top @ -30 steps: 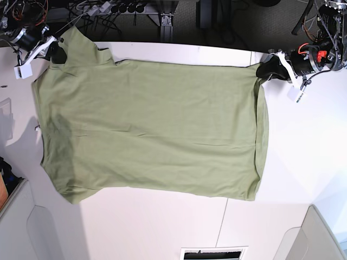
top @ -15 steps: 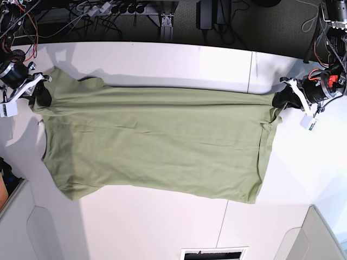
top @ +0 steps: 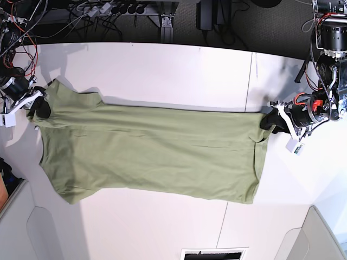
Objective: Layout the t-shirt on the table in an organized manner, then fold the t-shirt properly
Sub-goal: 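Lift the grasped edge and fold it lengthwise across the shirt, then release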
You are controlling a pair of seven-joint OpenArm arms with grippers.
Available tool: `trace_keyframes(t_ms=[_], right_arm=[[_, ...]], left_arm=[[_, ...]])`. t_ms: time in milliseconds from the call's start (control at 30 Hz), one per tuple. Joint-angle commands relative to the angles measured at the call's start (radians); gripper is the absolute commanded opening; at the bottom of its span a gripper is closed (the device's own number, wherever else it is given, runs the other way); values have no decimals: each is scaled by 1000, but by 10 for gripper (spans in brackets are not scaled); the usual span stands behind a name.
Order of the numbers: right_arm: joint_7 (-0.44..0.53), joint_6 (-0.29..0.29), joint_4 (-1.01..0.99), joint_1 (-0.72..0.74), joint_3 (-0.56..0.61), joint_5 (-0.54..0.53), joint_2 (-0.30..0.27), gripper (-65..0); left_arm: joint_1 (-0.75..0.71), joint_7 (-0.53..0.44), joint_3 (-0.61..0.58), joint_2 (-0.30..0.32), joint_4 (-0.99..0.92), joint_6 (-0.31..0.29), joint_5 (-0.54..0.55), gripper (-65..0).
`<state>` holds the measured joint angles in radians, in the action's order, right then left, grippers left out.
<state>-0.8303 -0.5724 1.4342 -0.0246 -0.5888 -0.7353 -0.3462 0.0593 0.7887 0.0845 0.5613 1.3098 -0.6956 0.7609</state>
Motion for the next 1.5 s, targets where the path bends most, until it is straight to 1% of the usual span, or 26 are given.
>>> trace_keyframes(t_ms=[0, 33, 67, 100, 300, 500, 600, 667, 767, 800, 933, 1067, 1100, 1133, 1167, 1200, 1267, 1300, 1333, 1367, 1467], right_arm=[[22, 0, 17, 7, -8, -13, -19, -460], [22, 0, 17, 7, -8, -13, -19, -383], [22, 0, 17, 8, -8, -17, -19, -328], [23, 0, 19, 8, -8, -22, -19, -301], [16, 5, 43, 7, -27, -22, -19, -300], [11, 11, 45, 5, -113, -2, -19, -300], [13, 50, 45, 4, -140, 44, -19, -300], [26, 77, 44, 5, -139, 82, -19, -300], [64, 79, 32, 5, -124, 99, -19, -301], [72, 79, 27, 5, -111, 108, -19, -301], [107, 79, -7, 5, -42, 157, -19, -301], [158, 87, -63, 5, 23, 163, -19, -303], [169, 98, -74, 7, 37, 163, -19, -312], [177, 103, -84, 8, 51, 163, -19, -350], [179, 105, -91, 12, 64, 163, -18, -413], [179, 105, -97, 15, 70, 164, -16, -493], [179, 96, -98, 16, 74, 163, -16, -649], [175, 82, -97, 16, 74, 163, -17, -650], [163, 63, -95, 16, 71, 163, -18, -650], [140, 49, -92, 16, 67, 161, -18, -650], [65, 44, -80, 11, 55, 139, -18, -650]], left_arm=[[21, -14, 7, 11, 7, -3, 14, -348], [24, -15, 7, 8, 7, -3, 15, -310], [27, -15, 7, 8, 7, -3, 21, -290], [30, -15, 7, 7, 7, -3, 25, -289], [47, -14, 7, 7, 7, -3, 24, -289], [57, -4, 8, 7, 7, -3, 23, -289], [57, -9, 8, 6, 7, -3, 12, -289], [57, -30, 8, 3, 5, -3, -15, -288], [60, -85, 8, 0, -18, -3, -63, -234], [65, -95, 8, 1, -34, -3, -71, -229], [103, -97, 6, -3, -115, -3, -73, -229], [117, -96, -11, -8, -148, -3, -78, -229], [117, -96, -15, -14, -148, -3, -93, -230], [118, -97, -18, -22, -148, -3, -109, -232], [118, -96, -20, -31, -148, -3, -119, -251], [117, -96, -20, -40, -148, -3, -135, -314], [117, -87, -20, -55, -148, -3, -155, -520], [117, -75, -20, -61, -148, -3, -155, -606], [117, -55, -20, -64, -148, -3, -152, -650], [117, -35, -20, -66, -145, -3, -146, -650], [112, 43, -19, -60, -130, -3, -100, -650]])
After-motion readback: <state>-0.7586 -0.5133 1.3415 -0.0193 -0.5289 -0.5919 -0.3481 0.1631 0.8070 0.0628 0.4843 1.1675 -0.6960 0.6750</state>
